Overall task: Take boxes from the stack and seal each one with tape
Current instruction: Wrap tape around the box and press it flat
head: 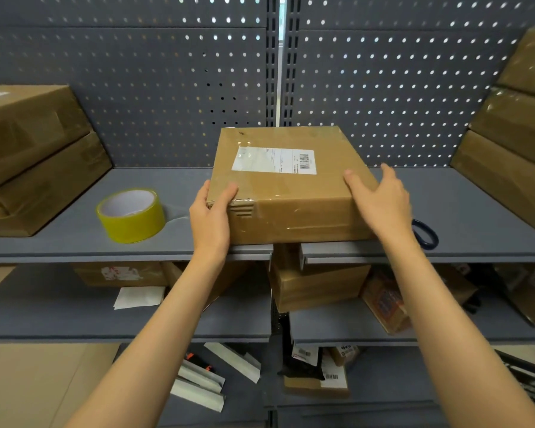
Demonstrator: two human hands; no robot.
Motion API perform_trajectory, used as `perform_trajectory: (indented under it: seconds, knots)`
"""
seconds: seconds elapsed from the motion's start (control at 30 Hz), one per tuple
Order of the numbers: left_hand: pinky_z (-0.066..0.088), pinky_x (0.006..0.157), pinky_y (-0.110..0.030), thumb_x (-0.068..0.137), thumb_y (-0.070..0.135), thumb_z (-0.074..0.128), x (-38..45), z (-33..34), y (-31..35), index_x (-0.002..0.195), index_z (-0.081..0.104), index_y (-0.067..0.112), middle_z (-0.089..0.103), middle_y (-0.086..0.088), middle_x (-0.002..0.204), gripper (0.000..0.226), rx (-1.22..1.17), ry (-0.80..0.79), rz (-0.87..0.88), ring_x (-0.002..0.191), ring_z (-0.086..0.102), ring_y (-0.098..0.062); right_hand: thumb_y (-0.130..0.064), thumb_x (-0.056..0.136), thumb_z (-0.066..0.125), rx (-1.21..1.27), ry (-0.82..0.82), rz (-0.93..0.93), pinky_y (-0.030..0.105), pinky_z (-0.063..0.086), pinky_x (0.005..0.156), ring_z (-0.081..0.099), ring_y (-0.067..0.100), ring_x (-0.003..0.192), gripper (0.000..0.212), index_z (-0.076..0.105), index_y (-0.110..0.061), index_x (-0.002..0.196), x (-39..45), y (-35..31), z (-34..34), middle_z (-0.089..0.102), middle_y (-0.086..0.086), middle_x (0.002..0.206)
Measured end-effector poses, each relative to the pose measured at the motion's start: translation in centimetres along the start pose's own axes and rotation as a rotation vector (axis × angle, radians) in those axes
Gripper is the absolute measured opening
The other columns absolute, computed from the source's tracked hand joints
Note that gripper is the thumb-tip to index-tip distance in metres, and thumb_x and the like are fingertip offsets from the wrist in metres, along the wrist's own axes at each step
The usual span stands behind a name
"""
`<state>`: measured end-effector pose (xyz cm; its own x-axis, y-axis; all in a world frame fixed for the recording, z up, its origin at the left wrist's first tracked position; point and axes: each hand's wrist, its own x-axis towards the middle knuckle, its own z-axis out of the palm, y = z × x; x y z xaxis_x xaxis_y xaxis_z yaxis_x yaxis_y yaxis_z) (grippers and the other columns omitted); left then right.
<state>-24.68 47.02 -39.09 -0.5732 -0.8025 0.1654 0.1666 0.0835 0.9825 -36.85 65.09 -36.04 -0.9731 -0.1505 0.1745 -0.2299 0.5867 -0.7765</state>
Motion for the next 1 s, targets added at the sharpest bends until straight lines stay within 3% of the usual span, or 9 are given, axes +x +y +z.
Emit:
perform_trajectory:
  seconds: [0.1,0.2,0.43,0.53,0.63,0.73,0.8,0.9,1.0]
  knots:
    - [0.044,0.072,-0.001,0.095,0.02,0.055,-0.8,0.1,-0.2,0.14,0.046,0.008,0.058,0.0,0.126,0.047,-0.036,0.035,0.062,0.097,0.056,0.003,-0.053,0.09,0.053,0.246,-0.056,0.051,0.036,0.042,0.096,0.049,0.022,0.121,0.062,0.045,-0.014,0.138,0.3,0.6,0.0,0.054,-0.001,0.129]
    - [0.045,0.082,-0.005,0.094,0.015,0.056,-1.4,0.1,-0.7,0.142,0.041,0.006,0.055,-0.006,0.134,0.051,-0.083,0.084,0.102,0.11,0.056,-0.008,-0.046,0.092,0.055,0.37,-0.031,-0.021,0.019,0.043,0.072,0.057,0.01,0.096,0.037,0.059,-0.019,0.118,0.1,1.1,0.4,0.057,-0.017,0.093]
    - [0.047,0.081,-0.012,0.091,0.006,0.057,-3.0,0.5,-0.8,0.14,0.042,-0.002,0.06,-0.004,0.121,0.052,-0.16,0.153,0.22,0.098,0.061,0.006,-0.042,0.093,0.055,0.47,0.033,-0.12,0.012,0.045,0.075,0.058,-0.006,0.092,0.036,0.06,-0.021,0.122,-1.3,2.0,0.4,0.061,-0.023,0.097]
    - [0.05,0.084,-0.019,0.083,0.024,0.06,-3.2,0.7,-1.0,0.138,0.044,-0.003,0.06,-0.014,0.126,0.064,-0.194,0.178,0.242,0.107,0.061,-0.009,-0.039,0.094,0.056,0.504,0.05,-0.137,0.003,0.045,0.075,0.056,-0.015,0.089,0.04,0.057,-0.019,0.128,-1.8,2.1,0.5,0.06,-0.024,0.1]
    - [0.05,0.093,-0.034,0.085,0.039,0.05,-3.3,0.9,-0.9,0.132,0.05,-0.007,0.058,-0.024,0.127,0.066,-0.188,0.221,0.321,0.117,0.056,-0.03,-0.037,0.094,0.056,0.522,0.063,-0.153,0.008,0.047,0.084,0.058,-0.01,0.097,0.043,0.056,-0.016,0.131,-2.2,2.2,0.4,0.063,-0.017,0.108]
    - [0.048,0.083,-0.048,0.087,0.04,0.041,-2.5,1.1,-0.5,0.113,0.052,-0.023,0.054,-0.043,0.109,0.069,-0.266,0.384,0.354,0.101,0.057,-0.045,-0.038,0.094,0.056,0.538,0.086,-0.175,0.013,0.047,0.088,0.058,-0.011,0.1,0.043,0.056,-0.017,0.131,-3.0,2.1,0.9,0.063,-0.02,0.109]
    - [0.046,0.06,-0.036,0.088,0.04,0.039,-1.9,1.0,0.4,0.1,0.049,-0.03,0.056,-0.043,0.085,0.072,-0.302,0.449,0.389,0.07,0.06,-0.026,-0.04,0.094,0.055,0.551,0.107,-0.18,0.016,0.047,0.093,0.056,-0.009,0.105,0.046,0.053,-0.017,0.134,-3.7,1.9,1.4,0.062,-0.019,0.113]
    - [0.037,0.056,-0.016,0.095,0.032,0.037,-1.1,0.8,1.4,0.097,0.058,-0.026,0.058,0.01,0.055,0.062,-0.314,0.439,0.433,0.056,0.048,0.003,-0.043,0.095,0.053,0.58,0.129,-0.176,0.028,0.046,0.1,0.055,0.001,0.114,0.048,0.051,-0.017,0.136,-4.4,1.6,1.6,0.061,-0.012,0.122]
    - [0.043,0.066,-0.018,0.095,0.031,0.038,-1.3,0.3,2.6,0.106,0.064,-0.016,0.064,-0.008,0.074,0.055,-0.3,0.408,0.458,0.071,0.056,-0.001,-0.039,0.093,0.057,0.634,0.139,-0.17,0.016,0.048,0.088,0.056,-0.012,0.101,0.04,0.054,-0.021,0.128,-4.7,1.2,1.3,0.061,-0.023,0.109]
